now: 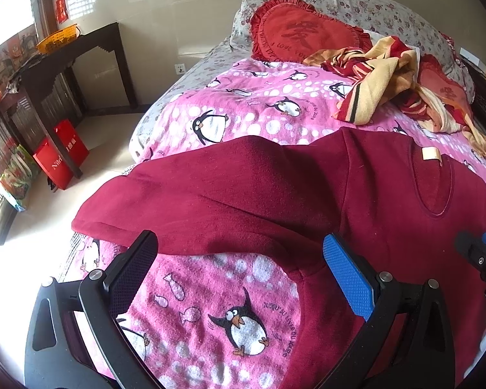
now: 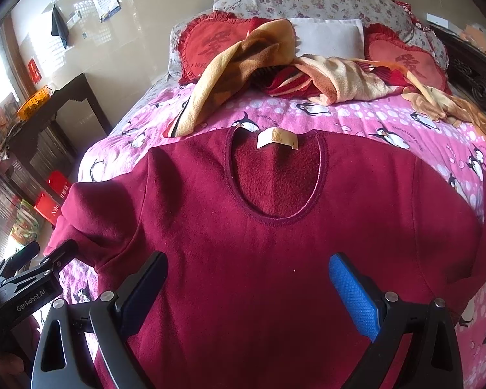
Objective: Fold small clothes
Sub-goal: 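Grasp a sleeve of the dark red top with the left gripper and lift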
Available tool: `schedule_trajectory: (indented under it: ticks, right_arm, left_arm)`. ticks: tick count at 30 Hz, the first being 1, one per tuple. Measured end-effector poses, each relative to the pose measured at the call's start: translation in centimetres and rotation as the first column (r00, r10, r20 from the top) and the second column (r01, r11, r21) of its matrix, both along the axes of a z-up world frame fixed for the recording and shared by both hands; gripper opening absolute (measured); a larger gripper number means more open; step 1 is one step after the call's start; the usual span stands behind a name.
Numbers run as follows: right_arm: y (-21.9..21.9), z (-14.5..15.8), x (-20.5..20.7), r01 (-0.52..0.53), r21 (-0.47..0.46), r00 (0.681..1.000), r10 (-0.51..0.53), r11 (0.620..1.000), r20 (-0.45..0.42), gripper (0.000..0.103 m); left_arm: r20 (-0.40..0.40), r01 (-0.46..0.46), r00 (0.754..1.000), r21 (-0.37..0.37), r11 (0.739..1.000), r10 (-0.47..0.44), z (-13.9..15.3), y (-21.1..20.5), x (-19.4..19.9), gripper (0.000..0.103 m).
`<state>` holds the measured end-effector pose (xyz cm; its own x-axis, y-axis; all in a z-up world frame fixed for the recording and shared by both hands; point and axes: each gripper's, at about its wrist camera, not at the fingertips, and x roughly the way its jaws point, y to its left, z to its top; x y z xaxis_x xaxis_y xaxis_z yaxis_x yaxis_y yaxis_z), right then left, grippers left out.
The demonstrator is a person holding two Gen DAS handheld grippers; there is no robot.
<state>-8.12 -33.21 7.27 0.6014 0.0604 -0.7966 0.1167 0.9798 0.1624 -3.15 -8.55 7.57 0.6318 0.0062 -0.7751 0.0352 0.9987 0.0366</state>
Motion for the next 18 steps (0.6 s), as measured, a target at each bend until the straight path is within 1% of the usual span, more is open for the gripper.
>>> schedule_trajectory:
  ticks: [4,7,9,11,14,16,18]
  right_arm:
    - [0.3,0.0,0.2,-0.006,0.001,1.000,0.006,1.000,-0.002,0.099]
    - [0.5,-0.2,0.4,-0.012,0.006,1.000,0.012,1.000,-0.006,0.099]
    - [0.6,-0.4,0.5,-0.016,0.010,1.000,0.016,1.000,-0.012,0.099]
    - [0.7,-0.5,0.6,-0.021,0.012,1.000,0.021,1.000,-0.018,0.099]
    - [0.8,-0.6,0.7,-0.025,0.016,0.999,0.026,1.000,-0.020,0.099]
    - [0.8,-0.7,0.8,-0.028,0.020,0.999,0.028,0.999,-0.022,0.099]
    - [0.9,-0.9,0.9,-0.028,0.025,0.999,0.029,0.999,-0.029,0.099]
  left_arm:
    - [-0.010,-0.022,1.000,-0.020,1.000,0.022,-0.1,1.5,0.2,0.102]
    - [-0.030,-0.054,0.998,-0.041,0.998,0.053,-0.5,3.6,0.7,0.102]
    - [-0.062,-0.078,0.995,-0.095,0.992,0.072,-1.1,5.7,1.2,0.102]
    - [-0.098,-0.134,0.988,-0.158,0.978,0.120,-1.5,8.0,1.8,0.102]
    - [-0.125,-0.234,0.970,-0.252,0.939,0.208,-2.0,12.2,2.4,0.102]
    - [-0.151,-0.305,0.951,-0.316,0.898,0.270,-2.7,15.0,2.9,0.102]
    - [-0.193,-0.374,0.927,-0.380,0.846,0.323,-3.6,17.6,3.4,0.102]
